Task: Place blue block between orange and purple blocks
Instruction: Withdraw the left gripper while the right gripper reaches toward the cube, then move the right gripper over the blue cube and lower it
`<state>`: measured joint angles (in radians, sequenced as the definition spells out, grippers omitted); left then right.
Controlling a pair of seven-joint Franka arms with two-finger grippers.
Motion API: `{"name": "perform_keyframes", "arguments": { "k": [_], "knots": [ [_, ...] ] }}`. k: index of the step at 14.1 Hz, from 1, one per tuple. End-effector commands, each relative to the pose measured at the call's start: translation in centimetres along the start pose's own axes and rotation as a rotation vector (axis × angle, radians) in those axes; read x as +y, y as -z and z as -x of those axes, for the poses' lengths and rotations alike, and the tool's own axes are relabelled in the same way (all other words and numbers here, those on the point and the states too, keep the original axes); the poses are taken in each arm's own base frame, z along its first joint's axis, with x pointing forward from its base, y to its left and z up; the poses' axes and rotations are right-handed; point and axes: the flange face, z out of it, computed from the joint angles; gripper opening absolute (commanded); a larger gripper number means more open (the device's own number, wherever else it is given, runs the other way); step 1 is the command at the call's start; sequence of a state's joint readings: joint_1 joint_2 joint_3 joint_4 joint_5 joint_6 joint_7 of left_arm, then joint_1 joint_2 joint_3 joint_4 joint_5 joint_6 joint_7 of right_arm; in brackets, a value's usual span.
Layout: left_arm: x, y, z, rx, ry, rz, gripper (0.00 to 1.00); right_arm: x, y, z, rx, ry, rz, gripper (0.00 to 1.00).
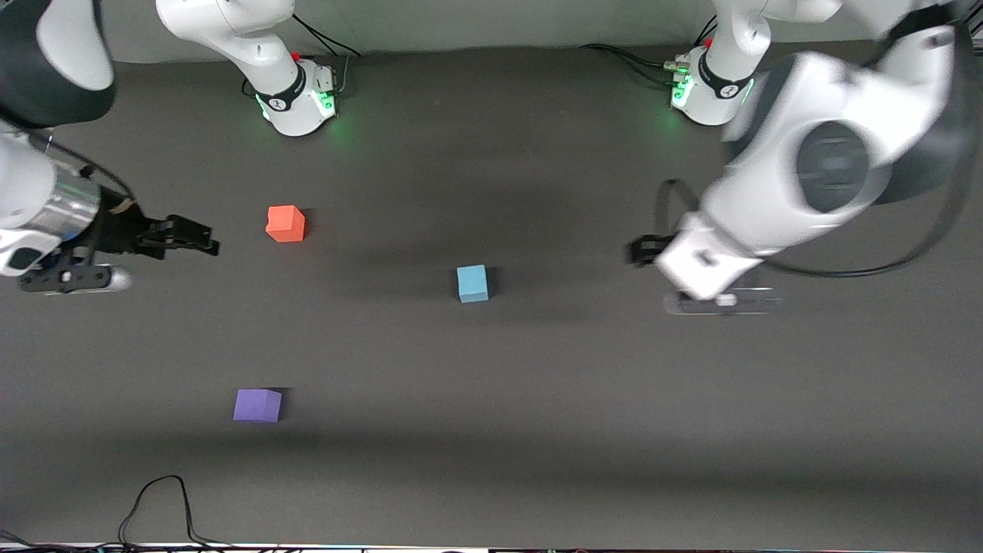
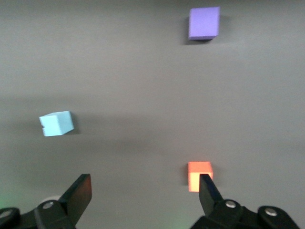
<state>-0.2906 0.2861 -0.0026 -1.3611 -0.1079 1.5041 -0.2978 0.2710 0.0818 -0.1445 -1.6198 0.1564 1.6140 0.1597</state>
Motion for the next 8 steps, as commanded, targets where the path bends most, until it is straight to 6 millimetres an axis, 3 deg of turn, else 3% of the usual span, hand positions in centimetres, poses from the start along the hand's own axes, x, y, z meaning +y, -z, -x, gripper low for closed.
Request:
{"name": "perform_keyframes", "arguments": {
  "k": [1,2,6,8],
  "knots": [
    [-7.9,2.0,2.0,0.004,-0.048,0.004,1.0,-7.3,-0.7,1.6,0.013,-0.042,-0.003,1.0],
    [-9.8,2.3,2.0,0.007,-0.056,-0.001,1.0,-10.4,-1.6,2.3,0.017,-0.046,0.0,1.0],
    [-17.1,5.2,4.1,0.053,-0.08,-0.024,1.0,-22.4,-8.4,4.3,0.03,-0.1,0.017,1.0],
    [-18.3,6.7,5.2,0.081,-0.071,-0.03,1.0,-27.1,-12.8,4.9,0.014,-0.133,0.005,1.0]
  ]
}}
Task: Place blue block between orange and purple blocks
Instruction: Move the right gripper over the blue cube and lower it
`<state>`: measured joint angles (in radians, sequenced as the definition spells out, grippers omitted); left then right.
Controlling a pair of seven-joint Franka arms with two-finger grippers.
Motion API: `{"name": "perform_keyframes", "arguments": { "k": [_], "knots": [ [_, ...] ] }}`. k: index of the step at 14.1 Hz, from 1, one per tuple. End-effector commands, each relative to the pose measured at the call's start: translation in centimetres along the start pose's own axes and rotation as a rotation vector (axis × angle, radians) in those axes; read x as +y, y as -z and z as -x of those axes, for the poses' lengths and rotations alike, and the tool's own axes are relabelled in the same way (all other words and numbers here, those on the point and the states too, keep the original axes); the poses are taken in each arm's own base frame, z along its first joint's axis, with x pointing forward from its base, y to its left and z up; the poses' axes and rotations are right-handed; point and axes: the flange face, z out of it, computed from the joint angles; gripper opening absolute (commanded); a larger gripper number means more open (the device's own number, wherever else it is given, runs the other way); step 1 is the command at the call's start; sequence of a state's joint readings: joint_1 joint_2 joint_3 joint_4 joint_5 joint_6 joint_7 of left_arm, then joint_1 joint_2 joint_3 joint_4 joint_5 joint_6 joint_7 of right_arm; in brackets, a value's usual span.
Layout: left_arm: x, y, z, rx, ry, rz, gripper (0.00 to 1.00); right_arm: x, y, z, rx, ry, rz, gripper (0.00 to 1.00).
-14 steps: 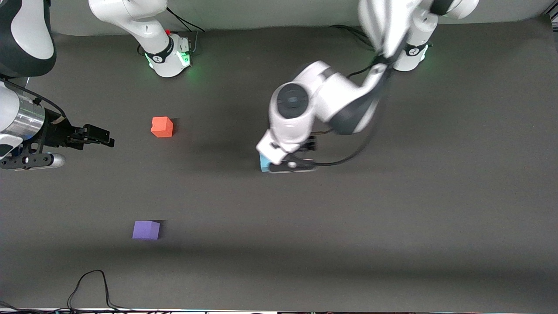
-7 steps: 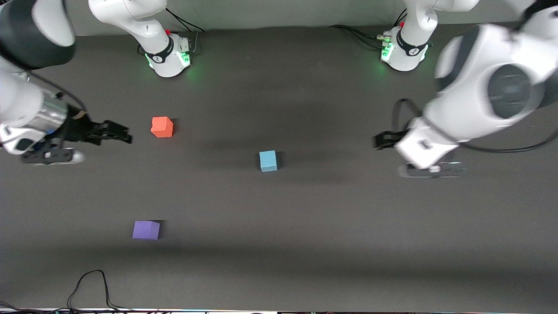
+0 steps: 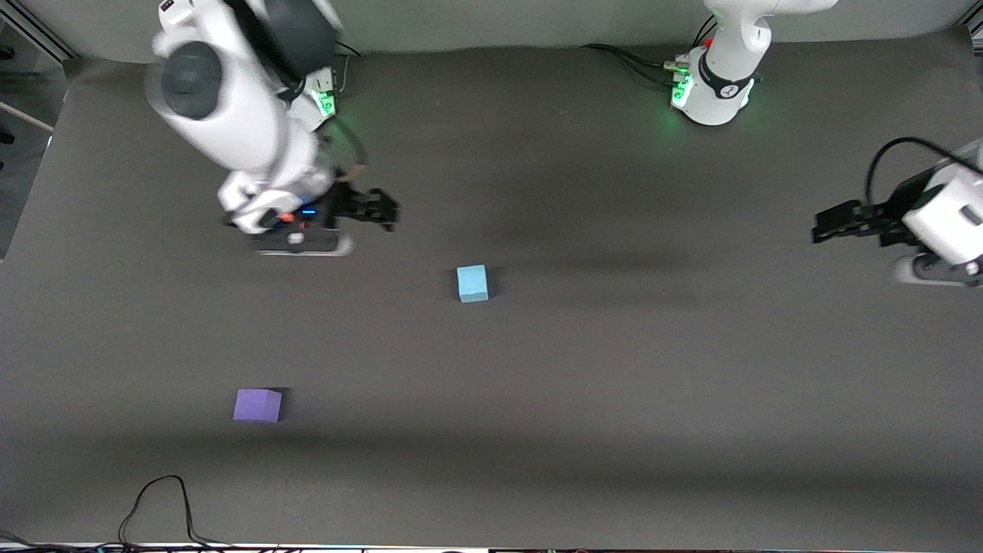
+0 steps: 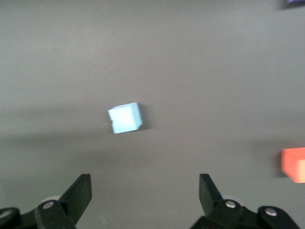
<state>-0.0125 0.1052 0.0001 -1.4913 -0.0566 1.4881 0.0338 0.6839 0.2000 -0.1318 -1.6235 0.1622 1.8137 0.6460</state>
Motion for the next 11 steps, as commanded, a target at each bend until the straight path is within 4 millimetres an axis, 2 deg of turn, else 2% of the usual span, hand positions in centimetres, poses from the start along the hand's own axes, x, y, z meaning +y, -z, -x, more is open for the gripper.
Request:
{"name": "perform_keyframes", "arguments": {
  "k": [1,3,5,6,9,10,11],
  "knots": [
    [-0.8,1.9,2.6,0.031,-0.014,-0.032,1.0,-5.0,-5.8,0.3,-0.035,-0.055,-0.027,1.0],
    [-0.5,2.8,3.2,0.04,-0.004,-0.061,1.0,-7.8,-9.7,1.2,-0.033,-0.073,-0.021,1.0],
    [0.0,2.9,3.2,0.043,0.001,-0.061,1.0,-8.5,-12.8,1.1,-0.031,-0.055,0.004,1.0],
    [0.2,3.0,3.3,0.047,0.005,-0.062,1.0,-9.7,-14.4,1.9,-0.03,-0.031,0.017,1.0],
    [1.5,2.9,3.3,0.046,-0.018,-0.062,1.0,-10.6,-18.2,2.7,-0.003,0.045,0.089,1.0],
    [1.0,3.0,3.3,0.048,-0.007,-0.062,1.0,-10.6,-19.1,2.7,-0.001,0.049,0.094,1.0],
    [1.3,3.0,3.3,0.048,-0.013,-0.062,1.0,-10.6,-19.9,2.7,-0.002,0.077,0.098,1.0]
  ]
}}
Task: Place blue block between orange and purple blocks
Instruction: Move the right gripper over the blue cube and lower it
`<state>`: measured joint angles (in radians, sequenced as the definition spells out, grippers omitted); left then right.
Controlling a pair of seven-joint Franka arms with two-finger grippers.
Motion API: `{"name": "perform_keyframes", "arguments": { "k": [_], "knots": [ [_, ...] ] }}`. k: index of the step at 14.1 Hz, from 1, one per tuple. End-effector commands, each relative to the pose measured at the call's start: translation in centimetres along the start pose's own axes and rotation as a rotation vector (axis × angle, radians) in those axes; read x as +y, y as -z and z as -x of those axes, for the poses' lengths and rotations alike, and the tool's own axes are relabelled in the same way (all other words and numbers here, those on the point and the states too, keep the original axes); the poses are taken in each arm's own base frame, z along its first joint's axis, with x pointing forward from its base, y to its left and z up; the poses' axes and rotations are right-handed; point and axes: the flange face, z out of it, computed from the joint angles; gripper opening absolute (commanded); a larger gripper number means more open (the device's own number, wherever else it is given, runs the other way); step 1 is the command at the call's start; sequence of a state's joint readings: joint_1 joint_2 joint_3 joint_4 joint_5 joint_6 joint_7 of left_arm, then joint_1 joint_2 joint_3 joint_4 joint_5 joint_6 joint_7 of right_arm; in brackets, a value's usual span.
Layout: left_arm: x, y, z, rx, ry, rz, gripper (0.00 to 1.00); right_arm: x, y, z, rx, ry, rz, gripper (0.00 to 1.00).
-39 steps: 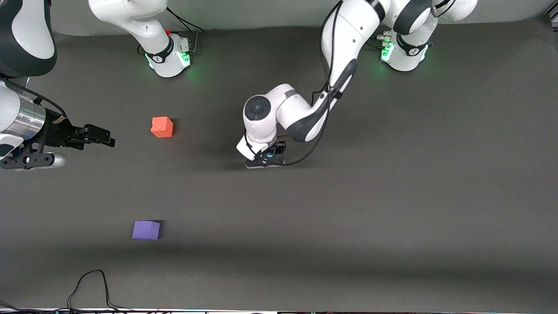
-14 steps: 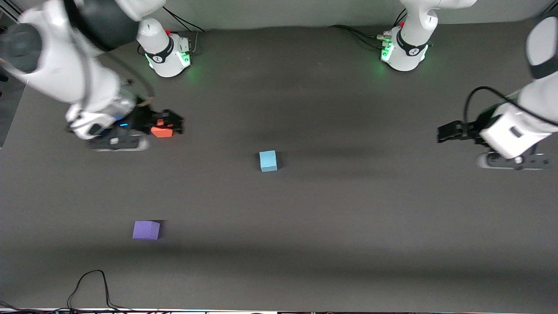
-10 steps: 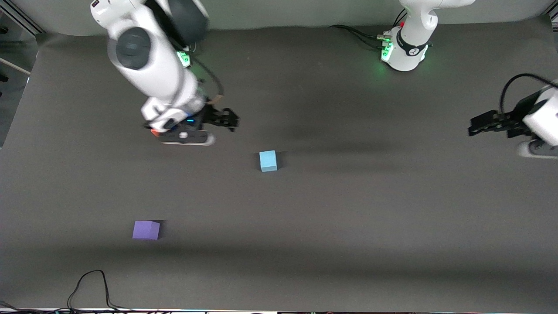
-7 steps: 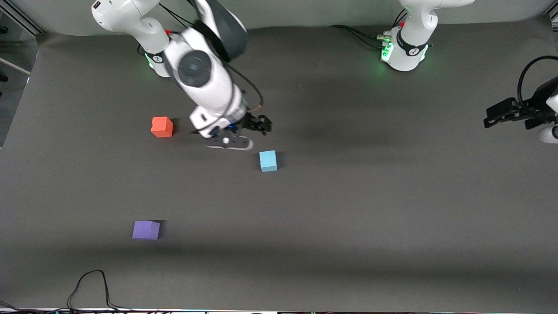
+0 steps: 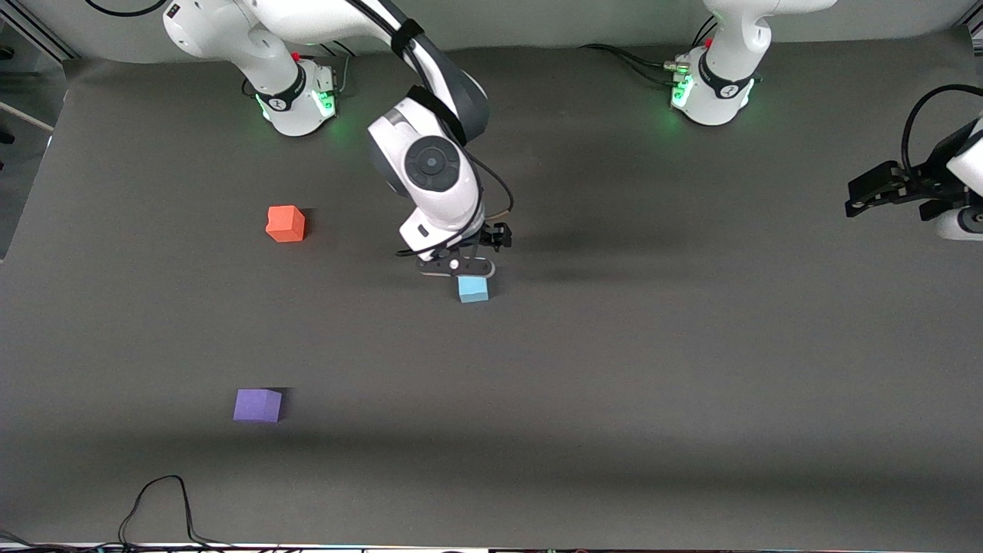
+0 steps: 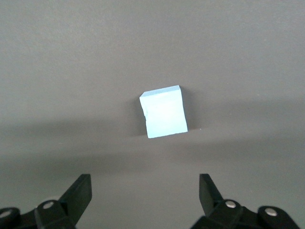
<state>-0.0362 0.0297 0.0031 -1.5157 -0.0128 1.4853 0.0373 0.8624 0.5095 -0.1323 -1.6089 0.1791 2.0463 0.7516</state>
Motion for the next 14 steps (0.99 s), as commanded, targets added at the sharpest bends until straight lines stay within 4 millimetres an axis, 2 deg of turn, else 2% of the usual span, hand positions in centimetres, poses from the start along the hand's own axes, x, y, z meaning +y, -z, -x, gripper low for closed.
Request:
{"name": "perform_keyframes", "arguments": {
  "k": [1,6,14],
  "knots": [
    [0.1,0.2,0.8,0.0,0.013,-0.016,1.0,-0.4,-1.9,-0.3,0.023,0.069,0.023,1.0],
    [-0.2,-0.5,0.3,-0.006,0.009,-0.015,1.0,0.2,-6.8,-0.3,0.077,0.181,0.054,1.0],
    [0.0,-1.0,0.1,-0.008,0.001,-0.017,1.0,0.3,-11.1,-1.5,0.113,0.247,0.055,1.0]
  ]
}}
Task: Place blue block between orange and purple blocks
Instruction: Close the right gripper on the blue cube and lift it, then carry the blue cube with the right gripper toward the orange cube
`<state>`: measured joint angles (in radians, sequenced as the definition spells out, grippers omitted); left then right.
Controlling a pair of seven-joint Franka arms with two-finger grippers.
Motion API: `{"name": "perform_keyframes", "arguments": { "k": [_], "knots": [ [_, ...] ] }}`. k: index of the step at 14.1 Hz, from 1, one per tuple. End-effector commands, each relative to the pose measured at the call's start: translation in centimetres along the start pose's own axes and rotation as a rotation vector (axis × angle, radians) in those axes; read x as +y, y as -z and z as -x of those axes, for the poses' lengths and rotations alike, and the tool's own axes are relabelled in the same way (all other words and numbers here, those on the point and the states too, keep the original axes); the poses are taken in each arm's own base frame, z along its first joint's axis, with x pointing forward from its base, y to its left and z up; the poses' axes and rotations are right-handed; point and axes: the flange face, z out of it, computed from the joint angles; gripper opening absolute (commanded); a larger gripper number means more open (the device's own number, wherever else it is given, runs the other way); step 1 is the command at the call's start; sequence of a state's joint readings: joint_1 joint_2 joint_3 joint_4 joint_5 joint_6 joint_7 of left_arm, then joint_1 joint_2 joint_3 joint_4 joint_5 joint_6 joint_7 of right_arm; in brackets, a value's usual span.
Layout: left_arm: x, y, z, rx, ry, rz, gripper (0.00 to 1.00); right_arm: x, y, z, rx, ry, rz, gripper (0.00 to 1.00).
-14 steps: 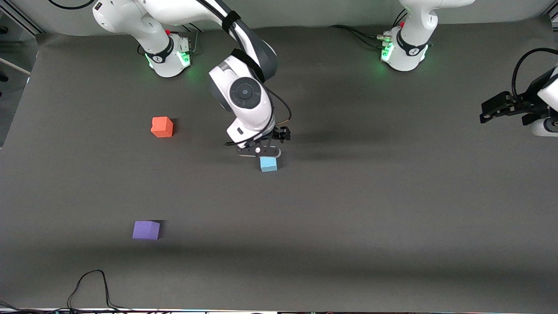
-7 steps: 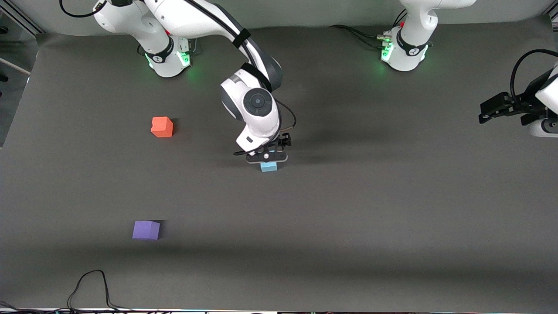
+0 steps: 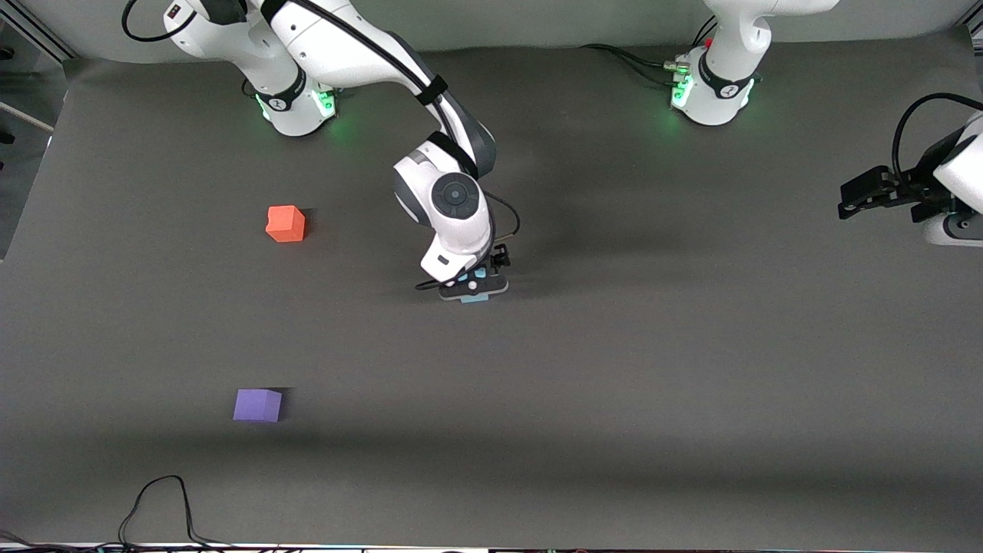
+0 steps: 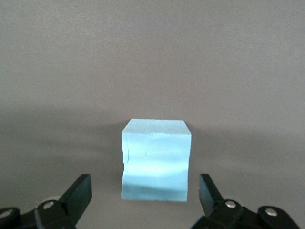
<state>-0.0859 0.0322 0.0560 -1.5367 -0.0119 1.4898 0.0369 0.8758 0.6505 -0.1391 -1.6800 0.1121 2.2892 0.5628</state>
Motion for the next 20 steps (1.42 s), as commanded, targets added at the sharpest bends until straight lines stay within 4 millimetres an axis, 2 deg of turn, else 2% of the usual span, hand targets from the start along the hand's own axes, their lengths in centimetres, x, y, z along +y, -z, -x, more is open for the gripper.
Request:
{"name": "perform_keyframes", "arguments": {
  "k": [1,3,4,7,9,12,13,15,18,20],
  "knots": [
    [0.3,0.1,0.2,0.008,-0.006,-0.014,1.0,-0.2,-1.3,-0.1,0.029,0.029,0.007,1.0],
    [0.3,0.0,0.2,0.005,-0.007,-0.014,1.0,-0.1,-2.1,-0.2,0.036,0.028,0.007,0.95],
    [0.3,0.0,0.2,0.005,-0.007,-0.014,1.0,0.1,-2.1,-0.4,0.036,0.025,0.007,0.88],
    [0.6,-0.3,0.2,0.002,-0.013,-0.014,1.0,0.3,-2.1,-0.6,0.038,0.051,0.007,0.52],
    [0.6,-0.3,0.2,0.0,-0.012,-0.014,1.0,0.4,-2.0,-0.7,0.039,0.064,0.007,0.31],
    [0.6,-0.5,0.1,-0.006,-0.012,-0.014,1.0,0.9,-1.0,-1.2,0.048,0.058,-0.001,0.28],
    [0.6,-0.5,0.1,-0.006,-0.012,-0.014,1.0,1.7,0.2,-1.9,0.055,0.069,-0.005,0.28],
    [0.3,-0.7,0.0,-0.007,-0.007,-0.014,1.0,3.8,4.8,-3.2,0.045,0.053,-0.015,0.28],
    [0.1,-1.0,-0.3,-0.009,-0.003,-0.014,1.0,5.6,13.6,-3.3,0.011,0.029,-0.034,0.28],
    [0.1,-0.7,-0.3,-0.001,-0.004,-0.014,1.0,7.8,19.7,-3.4,0.016,-0.008,-0.058,0.28]
  ]
}}
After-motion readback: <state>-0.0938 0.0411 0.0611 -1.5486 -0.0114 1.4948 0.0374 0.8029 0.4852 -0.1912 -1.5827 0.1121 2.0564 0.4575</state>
